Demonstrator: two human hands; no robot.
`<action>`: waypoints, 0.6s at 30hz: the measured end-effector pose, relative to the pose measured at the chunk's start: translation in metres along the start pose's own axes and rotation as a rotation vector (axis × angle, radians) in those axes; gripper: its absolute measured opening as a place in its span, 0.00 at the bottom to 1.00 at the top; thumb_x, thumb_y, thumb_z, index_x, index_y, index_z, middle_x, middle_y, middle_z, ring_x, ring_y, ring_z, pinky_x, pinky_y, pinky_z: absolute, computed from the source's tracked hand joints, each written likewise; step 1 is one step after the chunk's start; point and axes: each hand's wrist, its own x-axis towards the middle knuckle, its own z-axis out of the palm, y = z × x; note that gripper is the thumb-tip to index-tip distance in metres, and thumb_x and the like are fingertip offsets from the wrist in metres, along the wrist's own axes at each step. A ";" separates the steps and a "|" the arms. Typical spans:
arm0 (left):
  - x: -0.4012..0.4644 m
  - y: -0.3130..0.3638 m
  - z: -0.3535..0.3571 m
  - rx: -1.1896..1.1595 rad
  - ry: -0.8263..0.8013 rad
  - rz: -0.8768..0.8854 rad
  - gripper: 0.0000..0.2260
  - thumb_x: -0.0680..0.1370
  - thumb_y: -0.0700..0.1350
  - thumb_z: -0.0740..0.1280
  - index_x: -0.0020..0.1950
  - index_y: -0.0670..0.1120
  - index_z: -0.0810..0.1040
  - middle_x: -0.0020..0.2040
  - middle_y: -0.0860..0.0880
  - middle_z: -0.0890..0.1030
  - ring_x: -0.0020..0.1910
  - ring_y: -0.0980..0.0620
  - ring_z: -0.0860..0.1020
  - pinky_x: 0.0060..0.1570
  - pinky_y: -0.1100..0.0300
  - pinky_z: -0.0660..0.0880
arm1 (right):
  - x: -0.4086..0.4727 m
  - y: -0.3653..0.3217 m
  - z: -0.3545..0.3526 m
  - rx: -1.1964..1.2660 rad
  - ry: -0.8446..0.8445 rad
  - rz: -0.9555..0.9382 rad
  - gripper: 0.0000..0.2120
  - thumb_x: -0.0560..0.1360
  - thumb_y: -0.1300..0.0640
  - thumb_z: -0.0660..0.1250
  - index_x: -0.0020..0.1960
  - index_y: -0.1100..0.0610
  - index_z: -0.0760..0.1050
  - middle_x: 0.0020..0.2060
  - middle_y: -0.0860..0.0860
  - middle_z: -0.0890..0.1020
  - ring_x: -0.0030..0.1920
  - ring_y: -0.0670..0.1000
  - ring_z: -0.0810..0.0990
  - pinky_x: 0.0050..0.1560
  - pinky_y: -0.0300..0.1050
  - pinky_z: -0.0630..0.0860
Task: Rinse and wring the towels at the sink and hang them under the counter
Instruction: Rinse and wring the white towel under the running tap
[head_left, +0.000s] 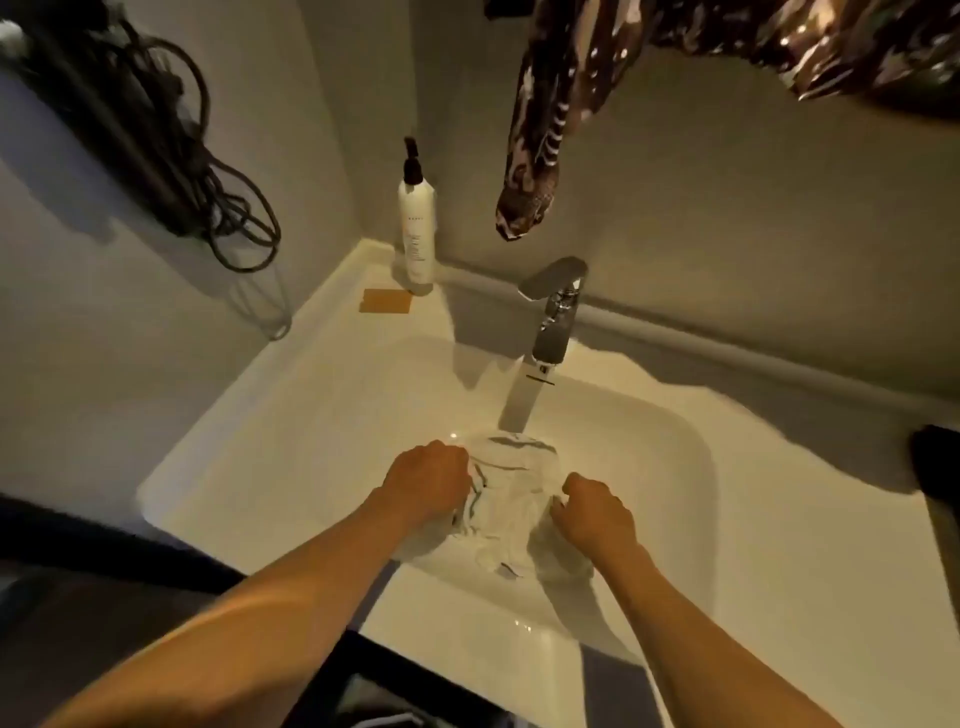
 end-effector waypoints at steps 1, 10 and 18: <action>0.004 -0.001 0.011 -0.001 -0.049 -0.017 0.12 0.81 0.47 0.58 0.54 0.45 0.80 0.52 0.44 0.84 0.49 0.43 0.82 0.40 0.57 0.70 | 0.011 0.001 0.007 -0.031 -0.004 -0.009 0.13 0.80 0.51 0.58 0.59 0.57 0.73 0.54 0.55 0.80 0.54 0.59 0.79 0.46 0.48 0.73; 0.033 -0.016 0.087 -0.046 -0.202 -0.071 0.13 0.81 0.46 0.55 0.59 0.47 0.77 0.60 0.44 0.81 0.58 0.44 0.79 0.55 0.54 0.73 | 0.113 -0.019 0.049 -0.236 0.152 -0.114 0.15 0.79 0.49 0.61 0.63 0.52 0.73 0.57 0.54 0.81 0.57 0.59 0.77 0.52 0.54 0.72; 0.042 -0.041 0.034 -0.363 -0.175 -0.075 0.15 0.80 0.49 0.56 0.53 0.47 0.81 0.53 0.45 0.84 0.53 0.43 0.81 0.55 0.51 0.78 | 0.045 -0.040 0.024 0.373 0.394 -0.233 0.10 0.82 0.46 0.58 0.49 0.49 0.73 0.42 0.50 0.78 0.43 0.54 0.74 0.44 0.53 0.72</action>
